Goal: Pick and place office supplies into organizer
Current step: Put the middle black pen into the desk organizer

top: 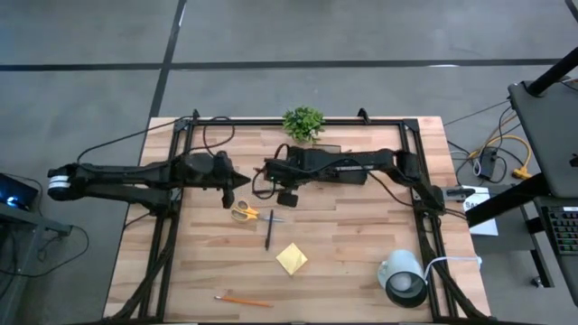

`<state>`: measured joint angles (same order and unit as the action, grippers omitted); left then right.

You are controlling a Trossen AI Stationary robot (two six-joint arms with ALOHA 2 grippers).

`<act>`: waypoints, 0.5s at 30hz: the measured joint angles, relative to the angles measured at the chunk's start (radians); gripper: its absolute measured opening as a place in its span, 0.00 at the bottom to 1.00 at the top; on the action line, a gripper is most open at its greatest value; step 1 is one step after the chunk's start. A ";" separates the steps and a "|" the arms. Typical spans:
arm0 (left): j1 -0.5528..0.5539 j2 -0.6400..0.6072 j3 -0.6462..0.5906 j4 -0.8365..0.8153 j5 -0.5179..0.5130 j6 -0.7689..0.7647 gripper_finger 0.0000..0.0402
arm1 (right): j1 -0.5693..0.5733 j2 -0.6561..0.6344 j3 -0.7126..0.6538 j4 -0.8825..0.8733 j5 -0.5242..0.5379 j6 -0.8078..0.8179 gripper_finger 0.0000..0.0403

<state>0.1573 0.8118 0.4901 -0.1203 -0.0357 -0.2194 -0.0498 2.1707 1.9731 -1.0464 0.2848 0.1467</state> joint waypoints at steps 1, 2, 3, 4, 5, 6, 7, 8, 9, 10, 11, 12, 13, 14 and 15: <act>0.001 -0.004 0.000 0.003 0.000 0.000 0.00 | 0.002 -0.013 -0.001 -0.007 0.012 0.008 0.03; 0.003 -0.006 0.000 0.007 0.000 -0.001 0.00 | 0.005 -0.027 -0.001 -0.014 0.030 0.016 0.03; 0.007 -0.004 0.000 0.017 0.000 -0.002 0.00 | 0.006 -0.044 0.000 -0.025 0.043 0.027 0.03; 0.010 0.000 0.001 0.029 0.000 -0.006 0.00 | 0.009 -0.055 0.000 -0.039 0.055 0.038 0.03; 0.014 0.004 0.005 0.033 0.001 -0.011 0.00 | 0.013 -0.065 0.001 -0.049 0.078 0.048 0.03; 0.018 0.010 0.014 0.034 -0.002 -0.018 0.00 | 0.016 -0.077 0.002 -0.068 0.101 0.061 0.03; 0.022 0.017 0.025 0.042 -0.002 -0.026 0.00 | 0.022 -0.084 0.001 -0.092 0.132 0.074 0.03; 0.026 0.026 0.039 0.057 -0.003 -0.031 0.00 | 0.028 -0.092 0.001 -0.107 0.167 0.089 0.03; 0.028 0.034 0.051 0.080 -0.003 -0.036 0.00 | 0.033 -0.104 0.001 -0.124 0.199 0.106 0.03; 0.032 0.041 0.060 0.103 -0.002 -0.036 0.00 | 0.038 -0.117 0.000 -0.148 0.231 0.130 0.03; 0.034 0.052 0.072 0.121 -0.003 -0.036 0.00 | 0.040 -0.130 0.000 -0.171 0.256 0.160 0.03; 0.037 0.064 0.085 0.144 -0.003 -0.036 0.00 | 0.040 -0.144 0.000 -0.190 0.270 0.195 0.03; 0.041 0.076 0.100 0.159 -0.003 -0.036 0.00 | 0.039 -0.155 0.000 -0.212 0.281 0.232 0.03; 0.043 0.092 0.113 0.166 -0.003 -0.036 0.00 | 0.033 -0.165 -0.007 -0.225 0.298 0.266 0.03; 0.047 0.107 0.127 0.169 -0.003 -0.036 0.00 | 0.025 -0.175 -0.020 -0.231 0.317 0.298 0.03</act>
<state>0.2039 0.9187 0.6175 0.0485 -0.0383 -0.2554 -0.0243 1.9959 1.9535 -1.2770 0.6021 0.4447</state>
